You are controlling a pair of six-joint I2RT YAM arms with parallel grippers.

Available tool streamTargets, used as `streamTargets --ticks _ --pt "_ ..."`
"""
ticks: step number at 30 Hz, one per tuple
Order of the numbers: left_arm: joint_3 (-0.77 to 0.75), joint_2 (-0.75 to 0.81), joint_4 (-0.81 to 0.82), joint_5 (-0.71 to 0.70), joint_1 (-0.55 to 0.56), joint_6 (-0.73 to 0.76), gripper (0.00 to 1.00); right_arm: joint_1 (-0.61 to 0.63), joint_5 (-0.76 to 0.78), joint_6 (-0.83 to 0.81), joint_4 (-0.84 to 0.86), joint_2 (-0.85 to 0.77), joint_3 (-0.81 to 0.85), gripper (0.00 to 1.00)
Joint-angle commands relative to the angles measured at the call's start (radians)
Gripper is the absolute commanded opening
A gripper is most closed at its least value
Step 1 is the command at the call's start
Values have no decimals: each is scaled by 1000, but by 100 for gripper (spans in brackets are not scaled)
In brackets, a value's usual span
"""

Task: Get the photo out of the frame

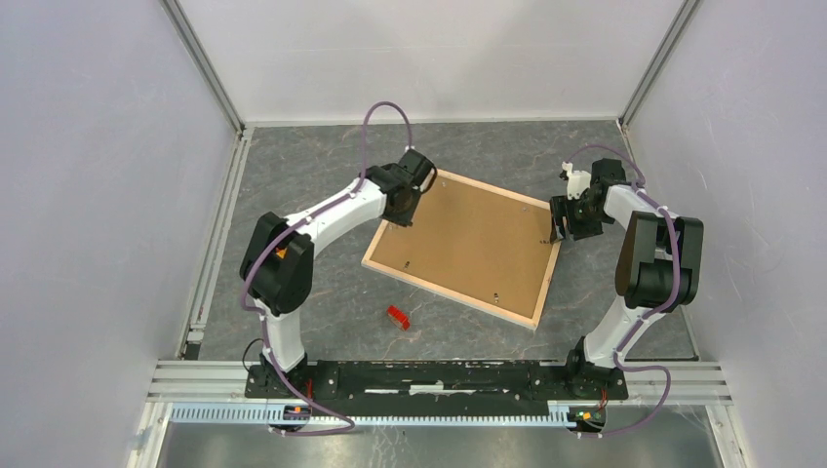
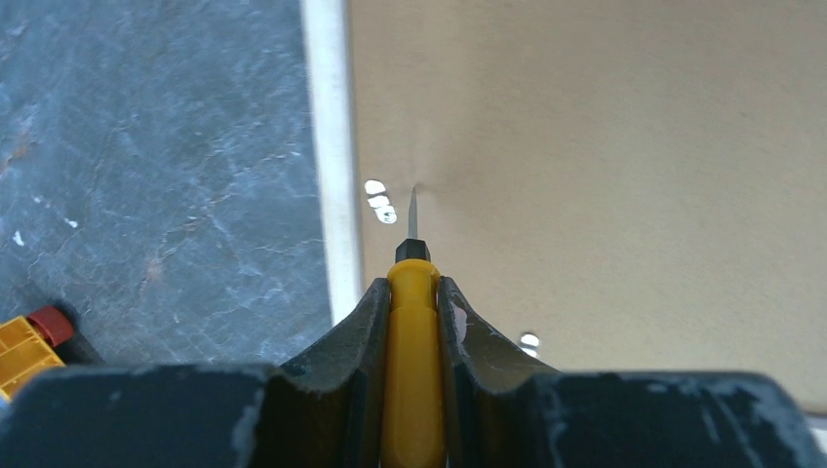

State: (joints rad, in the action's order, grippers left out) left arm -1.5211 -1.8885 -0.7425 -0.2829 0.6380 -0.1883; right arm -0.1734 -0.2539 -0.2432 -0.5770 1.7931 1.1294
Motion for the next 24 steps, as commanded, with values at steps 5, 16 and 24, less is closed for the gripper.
streamTargets --ticks 5,16,24 --pt "-20 -27 11 -15 62 23 2 -5 10 1 34 10 4 72" --pt "12 89 48 -91 51 29 2 -5 8 0 36 8 -1 72" --pt "4 75 11 -120 11 -12 2 -4 7 1 37 7 -1 72"
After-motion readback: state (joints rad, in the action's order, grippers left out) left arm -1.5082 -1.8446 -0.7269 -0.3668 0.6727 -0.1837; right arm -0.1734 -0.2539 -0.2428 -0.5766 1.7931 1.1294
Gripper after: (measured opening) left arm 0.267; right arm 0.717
